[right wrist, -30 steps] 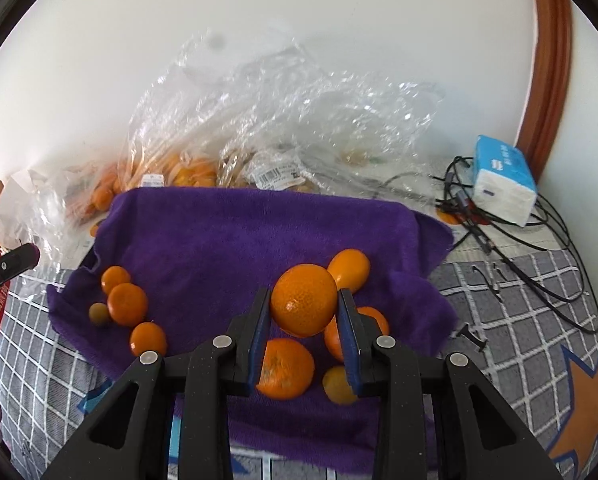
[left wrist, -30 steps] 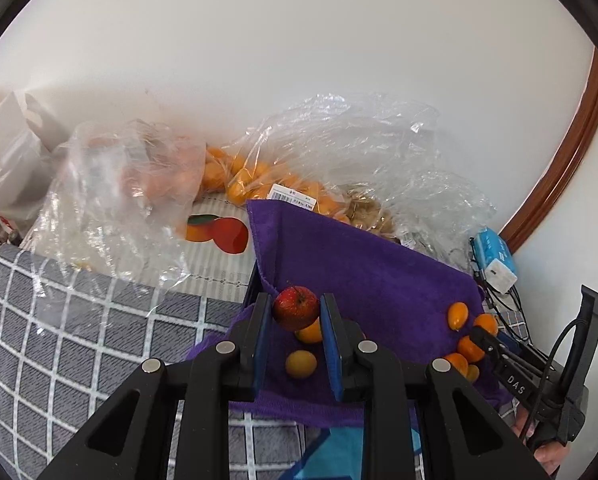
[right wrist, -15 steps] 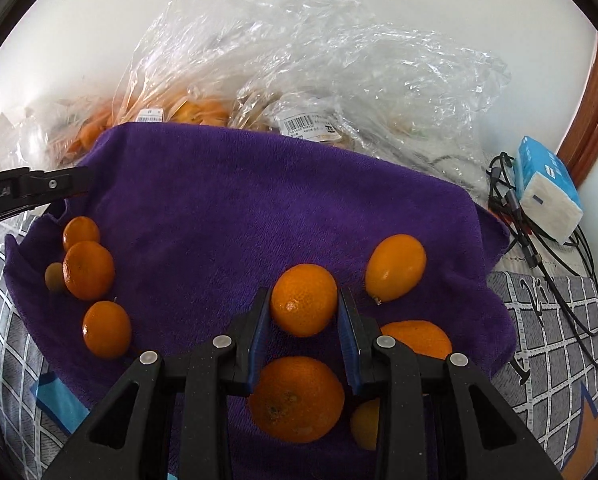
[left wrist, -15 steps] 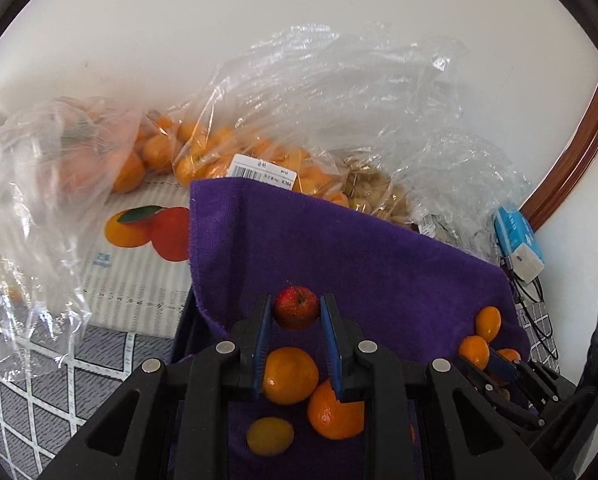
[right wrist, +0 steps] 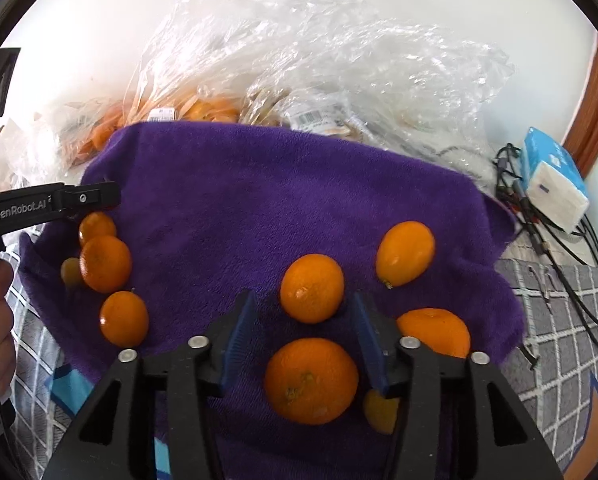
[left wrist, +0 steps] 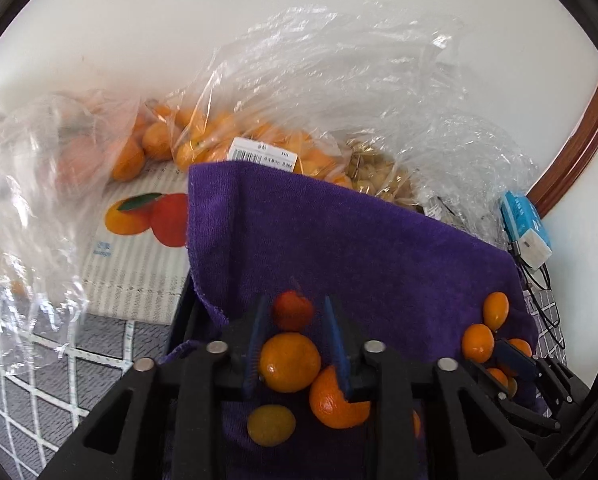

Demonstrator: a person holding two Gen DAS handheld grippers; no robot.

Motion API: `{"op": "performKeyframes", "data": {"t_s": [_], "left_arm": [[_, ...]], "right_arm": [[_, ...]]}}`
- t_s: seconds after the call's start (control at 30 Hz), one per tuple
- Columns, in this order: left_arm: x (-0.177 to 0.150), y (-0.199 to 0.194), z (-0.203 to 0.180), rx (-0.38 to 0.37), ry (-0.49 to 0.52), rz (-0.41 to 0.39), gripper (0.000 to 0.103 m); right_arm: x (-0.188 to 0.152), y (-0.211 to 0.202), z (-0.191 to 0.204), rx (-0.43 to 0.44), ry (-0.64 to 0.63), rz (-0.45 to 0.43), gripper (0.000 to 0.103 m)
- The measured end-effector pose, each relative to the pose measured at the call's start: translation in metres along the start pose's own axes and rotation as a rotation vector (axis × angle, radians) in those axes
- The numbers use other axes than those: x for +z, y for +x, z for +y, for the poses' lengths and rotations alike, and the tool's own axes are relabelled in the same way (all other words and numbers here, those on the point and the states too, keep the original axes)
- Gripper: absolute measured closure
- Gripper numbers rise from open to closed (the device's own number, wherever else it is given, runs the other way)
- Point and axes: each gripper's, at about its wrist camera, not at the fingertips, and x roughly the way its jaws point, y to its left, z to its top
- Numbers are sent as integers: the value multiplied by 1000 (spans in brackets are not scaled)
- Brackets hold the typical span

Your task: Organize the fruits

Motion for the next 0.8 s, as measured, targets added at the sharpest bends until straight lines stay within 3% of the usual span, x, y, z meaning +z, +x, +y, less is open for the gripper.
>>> {"op": "performKeyframes", "data": {"t_s": [0.17,0.33,0.63,0.8], "left_arm": [[-7,-45,-7,8,37,-59,49],[-32,-98,-13,25,74,-110,35],[-89,-188,-29,58,93,-213,22],[-119,-225,-37,74,102,-265,15]], "right_arm": [[-1,-40,-8,-6,80,-54,35],[-9,-90,-7,-54,84,-87,30],[-48,-175,0,-60,114,-125,30],[-76,-218,2,-88,117,-201,11]]}}
